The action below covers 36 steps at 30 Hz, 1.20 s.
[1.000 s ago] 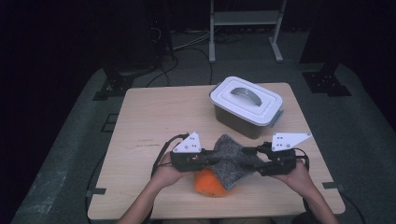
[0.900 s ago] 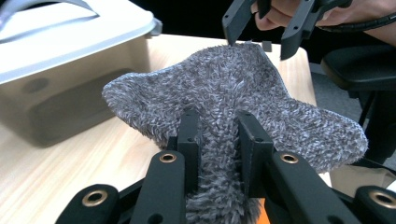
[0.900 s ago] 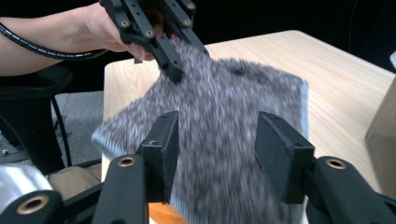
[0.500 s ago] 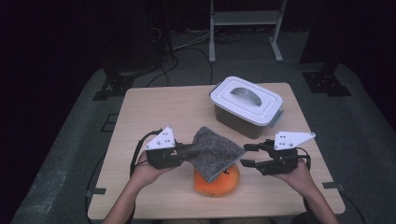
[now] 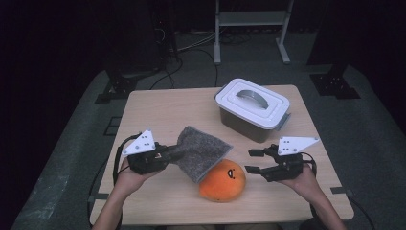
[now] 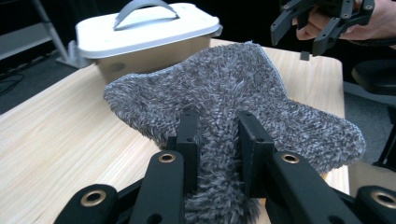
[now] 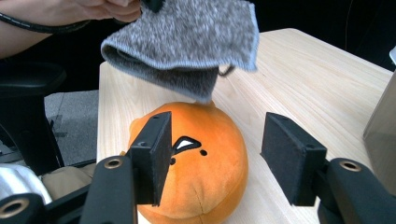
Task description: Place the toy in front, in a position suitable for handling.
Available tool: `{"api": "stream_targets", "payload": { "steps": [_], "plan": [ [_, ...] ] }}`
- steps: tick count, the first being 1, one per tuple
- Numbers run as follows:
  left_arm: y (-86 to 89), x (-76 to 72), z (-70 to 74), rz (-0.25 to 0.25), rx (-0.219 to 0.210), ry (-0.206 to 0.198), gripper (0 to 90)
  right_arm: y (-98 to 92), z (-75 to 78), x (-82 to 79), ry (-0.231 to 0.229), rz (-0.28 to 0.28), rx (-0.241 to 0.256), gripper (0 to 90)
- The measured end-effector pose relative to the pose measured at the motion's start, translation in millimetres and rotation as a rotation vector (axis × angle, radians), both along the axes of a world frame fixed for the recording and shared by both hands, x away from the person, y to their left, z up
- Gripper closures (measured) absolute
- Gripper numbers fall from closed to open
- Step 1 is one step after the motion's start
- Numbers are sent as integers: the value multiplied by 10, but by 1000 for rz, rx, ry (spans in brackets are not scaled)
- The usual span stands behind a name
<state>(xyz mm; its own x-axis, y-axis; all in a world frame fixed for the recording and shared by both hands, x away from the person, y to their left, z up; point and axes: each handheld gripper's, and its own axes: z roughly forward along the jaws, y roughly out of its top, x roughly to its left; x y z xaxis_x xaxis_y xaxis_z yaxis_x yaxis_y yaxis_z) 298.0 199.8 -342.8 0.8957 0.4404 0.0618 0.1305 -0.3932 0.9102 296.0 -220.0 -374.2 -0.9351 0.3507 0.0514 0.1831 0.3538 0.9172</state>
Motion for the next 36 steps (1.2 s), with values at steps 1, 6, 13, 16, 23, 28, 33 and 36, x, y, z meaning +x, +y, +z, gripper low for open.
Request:
{"api": "stream_targets", "payload": {
  "steps": [1,6,13,16,23,28,33,36],
  "plan": [
    [28,-7,1,6,3,-1,735,2,-4,-1,3,-2,0,409],
    [225,-49,-10,49,4,0,735,7,-16,7,4,-3,-3,406],
    [472,-107,-39,98,-1,-5,732,24,-41,21,14,-1,-11,398],
    [561,-128,-68,120,2,-4,731,34,-51,25,19,-1,-14,391],
    [794,-182,-205,179,-7,5,728,35,-68,35,29,1,-15,383],
    [934,-229,-322,206,-13,11,728,34,-73,40,35,0,-14,373],
    [1025,-257,-388,237,-13,7,724,45,-87,43,38,3,-21,371],
    [1085,-269,-432,248,-16,8,724,40,-89,43,40,1,-20,364]
  ]
}}
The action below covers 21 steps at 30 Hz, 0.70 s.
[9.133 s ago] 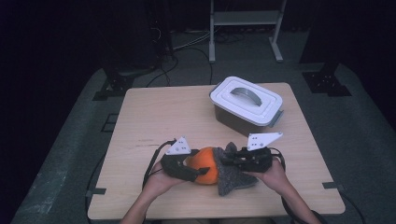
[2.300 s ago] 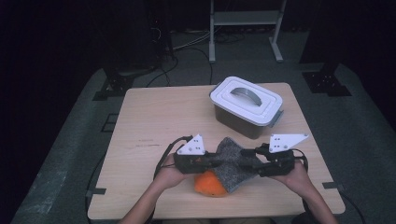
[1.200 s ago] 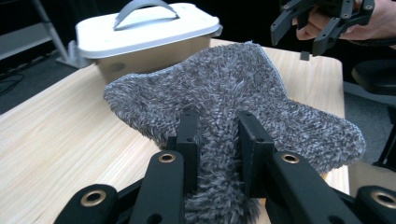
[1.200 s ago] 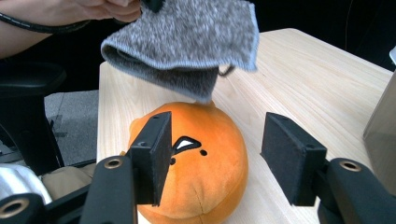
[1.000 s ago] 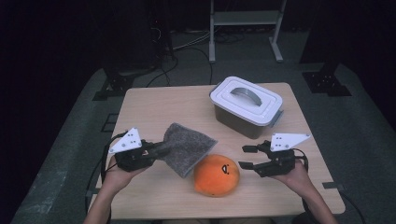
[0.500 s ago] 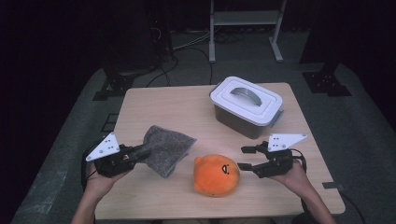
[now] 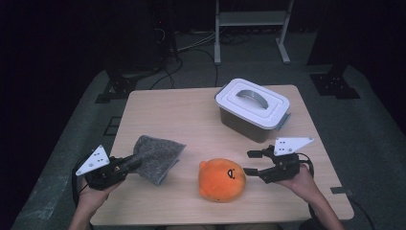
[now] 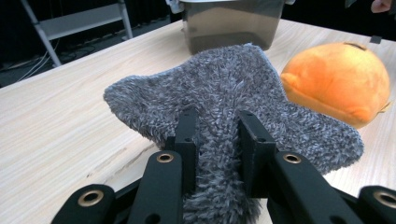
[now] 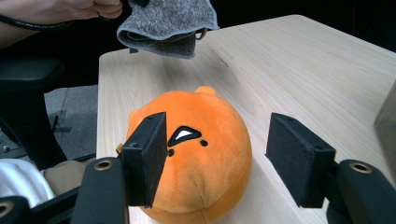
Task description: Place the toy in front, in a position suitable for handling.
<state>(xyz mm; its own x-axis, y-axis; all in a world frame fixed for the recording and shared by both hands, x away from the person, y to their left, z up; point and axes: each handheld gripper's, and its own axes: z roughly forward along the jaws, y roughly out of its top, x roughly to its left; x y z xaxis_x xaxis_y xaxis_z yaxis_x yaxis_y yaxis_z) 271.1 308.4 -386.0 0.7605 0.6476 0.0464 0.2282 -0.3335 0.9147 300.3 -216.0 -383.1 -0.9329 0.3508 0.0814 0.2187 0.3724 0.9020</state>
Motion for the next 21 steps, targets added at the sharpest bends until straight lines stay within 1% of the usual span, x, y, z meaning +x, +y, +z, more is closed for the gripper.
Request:
{"api": "stream_targets", "payload": {
  "steps": [8,13,21],
  "plan": [
    [124,-36,-184,20,9,37,717,-7,-12,13,3,-12,0,349],
    [199,-51,-284,35,-6,50,715,-7,-20,15,6,-12,-3,348],
    [273,-62,-435,47,-9,80,707,8,-31,19,8,-8,-8,353]
  ]
}}
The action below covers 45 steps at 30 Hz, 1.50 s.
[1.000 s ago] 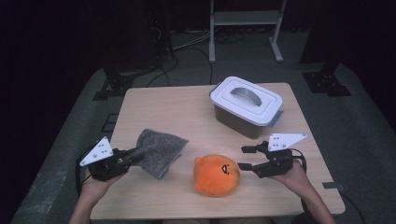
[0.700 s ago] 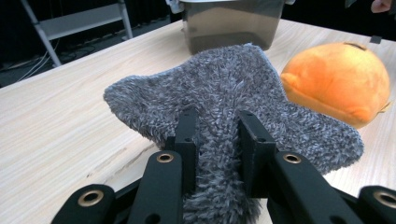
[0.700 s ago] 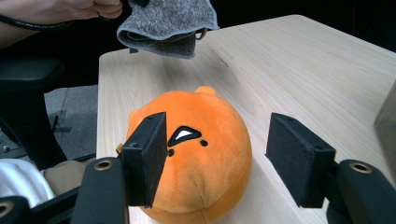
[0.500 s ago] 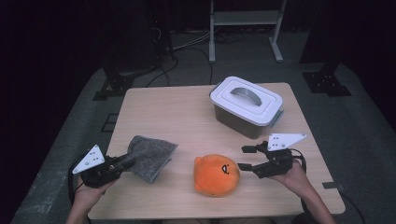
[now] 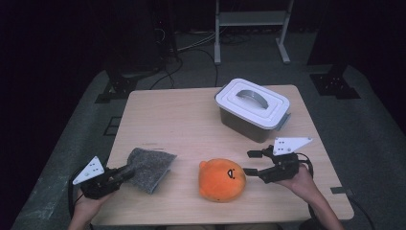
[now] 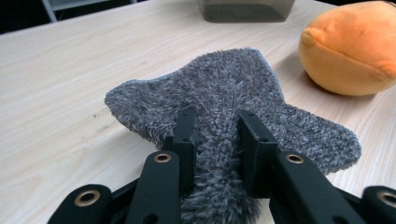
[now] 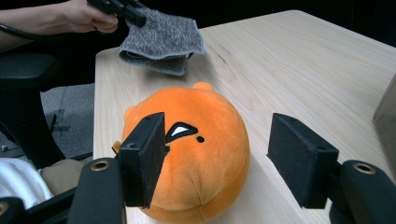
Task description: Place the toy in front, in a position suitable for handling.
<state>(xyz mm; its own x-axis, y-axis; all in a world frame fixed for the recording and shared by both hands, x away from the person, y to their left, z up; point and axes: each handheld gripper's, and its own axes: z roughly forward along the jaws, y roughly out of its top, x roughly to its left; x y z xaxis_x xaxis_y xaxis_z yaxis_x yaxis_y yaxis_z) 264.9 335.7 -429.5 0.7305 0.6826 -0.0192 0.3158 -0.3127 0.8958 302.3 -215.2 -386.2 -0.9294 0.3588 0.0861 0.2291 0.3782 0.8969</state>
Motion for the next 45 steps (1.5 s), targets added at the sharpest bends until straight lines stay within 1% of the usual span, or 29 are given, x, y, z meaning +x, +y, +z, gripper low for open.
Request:
{"api": "stream_targets", "payload": {
  "steps": [8,13,14,16,20,22,26,27,33,34,36,39,42,45],
  "plan": [
    [43,-3,-137,0,5,31,683,4,-14,-1,3,3,-6,352],
    [83,-10,-223,2,7,64,679,1,-13,-3,4,3,-6,352],
    [86,-11,-230,0,8,71,679,1,-14,-3,4,4,-6,352],
    [87,-14,-234,-3,14,72,673,3,-21,-1,7,5,-6,352],
    [76,-7,-241,-2,22,79,631,16,-34,4,13,8,-7,352],
    [65,-4,-236,1,24,88,601,20,-38,8,11,10,-9,352],
    [59,-4,-214,0,20,88,552,20,-44,10,16,7,-10,352],
    [59,-3,-208,2,25,86,537,19,-46,12,17,9,-9,352],
    [27,5,-157,4,13,71,494,5,-50,21,17,5,-8,351],
    [12,12,-142,1,14,65,484,5,-50,23,19,4,-7,350],
    [-30,34,-114,-15,8,70,471,6,-54,31,19,3,-7,346],
    [-107,58,-79,-35,-2,63,450,11,-60,40,23,5,-6,342],
    [-185,85,-43,-53,2,55,418,10,-65,56,27,4,-7,337],
    [-256,109,-7,-66,-3,46,392,5,-66,69,29,3,-6,335]
  ]
}}
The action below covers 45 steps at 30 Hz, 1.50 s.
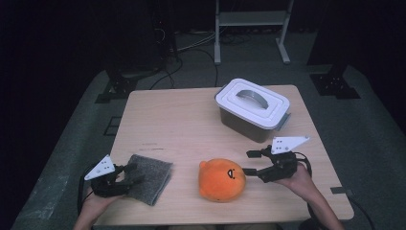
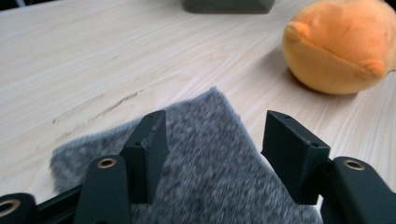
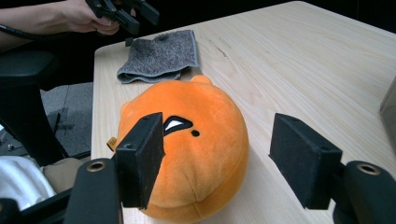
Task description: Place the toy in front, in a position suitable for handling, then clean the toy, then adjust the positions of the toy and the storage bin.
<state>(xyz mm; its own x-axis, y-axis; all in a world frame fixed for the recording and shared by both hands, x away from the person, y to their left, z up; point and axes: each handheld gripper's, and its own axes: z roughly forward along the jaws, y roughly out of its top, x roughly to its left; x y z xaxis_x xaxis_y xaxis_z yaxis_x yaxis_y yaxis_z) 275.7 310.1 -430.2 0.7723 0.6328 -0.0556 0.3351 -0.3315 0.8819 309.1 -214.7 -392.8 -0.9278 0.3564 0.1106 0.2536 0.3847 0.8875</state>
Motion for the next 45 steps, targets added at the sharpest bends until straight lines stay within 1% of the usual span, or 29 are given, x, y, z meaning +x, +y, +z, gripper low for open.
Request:
{"api": "stream_targets", "payload": {
  "steps": [3,4,6,8,9,12,14,19,20,22,27,31,37,39,41,43,44,45],
  "plan": [
    [-74,33,47,-11,-9,-9,356,-15,1,12,4,-3,-1,332],
    [-103,42,61,-10,-16,-10,333,-21,0,18,7,-4,0,328],
    [-161,63,86,-17,-13,-10,277,-33,0,25,9,-8,-3,323],
    [-181,67,91,-21,-13,-15,244,-44,0,34,9,-13,-2,310],
    [-235,77,101,-26,-15,-13,217,-51,2,39,9,-15,-4,305],
    [-299,83,123,-36,-14,-12,184,-71,5,51,8,-23,-8,298],
    [-330,88,149,-43,-15,-19,172,-88,8,66,9,-28,-14,290],
    [-455,113,241,-55,-44,-28,121,-127,23,118,8,-37,-26,287],
    [-488,115,258,-63,-49,-29,115,-134,29,127,9,-39,-27,287],
    [-545,118,283,-73,-44,-42,114,-148,43,140,7,-43,-26,286],
    [-628,142,289,-85,-56,-41,103,-192,87,168,-4,-51,-32,286],
    [-674,129,295,-93,-46,-49,96,-238,117,230,-8,-70,-31,285],
    [-707,106,314,-104,-51,-61,85,-243,160,308,-13,-82,-48,285],
    [-708,90,316,-90,-43,-85,85,-227,172,338,-16,-85,-59,285],
    [-692,89,347,-87,-61,-87,85,-211,194,366,-21,-87,-55,285],
    [-686,88,358,-85,-67,-89,85,-197,223,391,-27,-87,-52,285],
    [-680,89,369,-83,-76,-94,85,-197,223,391,-27,-87,-52,285],
    [-687,86,367,-86,-74,-94,85,-169,284,436,-37,-84,-59,285]
  ]
}}
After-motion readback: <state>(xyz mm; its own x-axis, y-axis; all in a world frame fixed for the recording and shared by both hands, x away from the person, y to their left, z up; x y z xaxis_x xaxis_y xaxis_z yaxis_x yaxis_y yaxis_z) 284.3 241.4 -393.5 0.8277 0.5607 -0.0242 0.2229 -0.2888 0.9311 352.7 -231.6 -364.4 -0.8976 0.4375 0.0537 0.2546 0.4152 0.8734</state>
